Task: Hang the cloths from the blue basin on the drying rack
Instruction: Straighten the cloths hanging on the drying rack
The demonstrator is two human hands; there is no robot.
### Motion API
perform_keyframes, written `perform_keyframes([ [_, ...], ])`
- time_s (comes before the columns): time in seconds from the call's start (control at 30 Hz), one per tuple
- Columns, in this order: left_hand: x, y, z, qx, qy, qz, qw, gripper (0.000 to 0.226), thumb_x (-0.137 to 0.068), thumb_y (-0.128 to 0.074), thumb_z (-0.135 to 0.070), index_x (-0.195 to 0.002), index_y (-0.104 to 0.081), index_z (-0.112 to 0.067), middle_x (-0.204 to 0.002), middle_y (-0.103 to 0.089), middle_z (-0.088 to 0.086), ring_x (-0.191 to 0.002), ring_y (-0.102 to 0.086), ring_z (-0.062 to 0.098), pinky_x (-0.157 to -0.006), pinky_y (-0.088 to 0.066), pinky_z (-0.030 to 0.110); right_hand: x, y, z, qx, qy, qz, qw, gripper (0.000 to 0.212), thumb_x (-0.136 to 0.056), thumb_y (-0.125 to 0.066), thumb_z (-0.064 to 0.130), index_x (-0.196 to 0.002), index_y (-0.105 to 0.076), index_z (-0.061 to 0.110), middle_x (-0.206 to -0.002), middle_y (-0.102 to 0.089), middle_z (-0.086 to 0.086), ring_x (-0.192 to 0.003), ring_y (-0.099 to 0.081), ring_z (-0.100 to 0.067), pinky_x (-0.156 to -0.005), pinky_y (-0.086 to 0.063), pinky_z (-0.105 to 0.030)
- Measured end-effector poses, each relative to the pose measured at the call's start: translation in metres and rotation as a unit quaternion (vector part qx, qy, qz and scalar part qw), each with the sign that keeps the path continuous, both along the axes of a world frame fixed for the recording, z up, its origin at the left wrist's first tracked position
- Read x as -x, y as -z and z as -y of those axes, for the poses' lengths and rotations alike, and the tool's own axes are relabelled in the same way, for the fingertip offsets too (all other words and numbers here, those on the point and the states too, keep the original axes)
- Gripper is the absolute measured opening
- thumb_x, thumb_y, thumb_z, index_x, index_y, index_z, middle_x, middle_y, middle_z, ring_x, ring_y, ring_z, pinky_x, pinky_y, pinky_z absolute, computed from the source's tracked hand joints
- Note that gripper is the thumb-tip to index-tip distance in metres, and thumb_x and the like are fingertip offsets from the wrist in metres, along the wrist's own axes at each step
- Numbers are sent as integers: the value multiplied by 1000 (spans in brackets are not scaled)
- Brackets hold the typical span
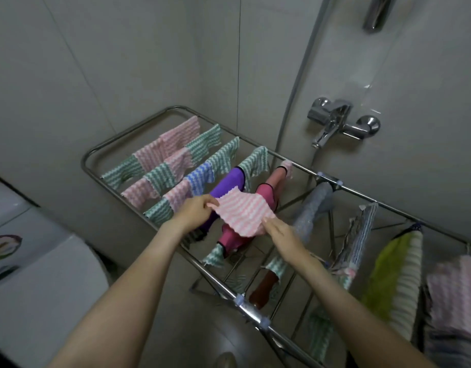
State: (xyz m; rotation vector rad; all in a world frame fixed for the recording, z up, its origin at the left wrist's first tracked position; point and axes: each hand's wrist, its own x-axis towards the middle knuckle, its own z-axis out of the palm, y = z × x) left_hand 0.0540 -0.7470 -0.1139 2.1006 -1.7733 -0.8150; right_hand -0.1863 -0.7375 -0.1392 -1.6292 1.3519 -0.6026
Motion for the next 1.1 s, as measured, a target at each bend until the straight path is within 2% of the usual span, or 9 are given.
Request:
perform_keyframes([
  [0.1, -9, 24, -11, -97, 40, 25, 994, 46, -86, -40, -3, -119, -62, -25, -131, -58, 5, -111, -59, 23, -87, -45, 25, -13, 15, -8, -76, -49, -95, 991, 45, -101, -35, 37, -85, -66, 8, -97, -65, -10, -92, -55, -20, -77, -34, -25],
  [0.2, -11, 37, -20, -133, 56, 18, 989, 49, -88, -40, -2, -128, -58, -23, -134, -54, 6, -113, -56, 24, -75, -40, 19, -27, 27, -15, -68, -95, -157, 981, 40, -97, -46, 27, -80, -61, -6, -92, -61, -22, -87, -57, -30, -71, -34, -34],
  [0.37, -15, 43, -23, -145, 57, 17, 988, 50, -88, -39, -6, -129, -57, -29, -141, -48, 5, -120, -52, 25, -92, -42, 22, -40, 39, -17, -64, -111, -180, 975, 26, -94, -49, 15, -97, -66, -3, -108, -60, -17, -99, -57, -28, -68, -32, -25],
  [0.5, -12, 44, -23, -179, 87, 34, 979, 54, -87, -41, -10, -134, -50, -35, -139, -49, 0, -123, -51, 25, -99, -43, 26, -47, 42, -18, -115, -113, -177, 971, 32, -90, -52, 15, -121, -62, 16, -126, -61, -6, -116, -55, -20, -88, -38, -20],
  [0.57, -6, 41, -21, -172, 76, 34, 982, 51, -90, -39, -10, -136, -49, -30, -135, -52, 6, -117, -56, 29, -89, -47, 28, -49, 43, -18, -117, -129, -204, 963, 32, -91, -52, 17, -121, -63, 19, -126, -61, -7, -118, -54, -21, -93, -39, -23],
  [0.63, 3, 38, -16, -135, 77, 46, 987, 44, -94, -39, -14, -136, -49, -24, -139, -51, 8, -122, -52, 27, -93, -42, 26, -50, 43, -18, -99, -119, -225, 962, 26, -92, -50, 18, -113, -66, 14, -121, -63, -12, -114, -56, -26, -89, -41, -26],
  [0.73, 17, 36, -13, -130, 109, 7, 986, 40, -97, -43, -27, -135, -50, -17, -140, -51, 8, -126, -49, 24, -100, -37, 25, -51, 38, -20, -49, -66, -212, 974, 21, -92, -49, 15, -95, -67, 4, -103, -66, -17, -98, -60, -29, -74, -39, -30],
  [0.83, 21, 34, -14, -139, 107, -20, 984, 37, -97, -46, -29, -130, -53, -12, -129, -57, 11, -117, -54, 25, -93, -40, 26, -59, 29, -23, -9, -24, -172, 985, 16, -90, -51, 15, -84, -62, 5, -89, -63, -15, -84, -56, -27, -64, -32, -29],
  [1.1, -3, 35, -59, -12, -56, -32, 998, 31, -97, -46, -26, -98, -68, -5, -104, -68, 21, -101, -62, 32, -83, -43, 31, -112, 17, -47, 96, -20, -45, 994, 16, -89, -53, 8, -78, -55, -4, -69, -49, -11, -70, -45, -24, -66, -33, -35],
])
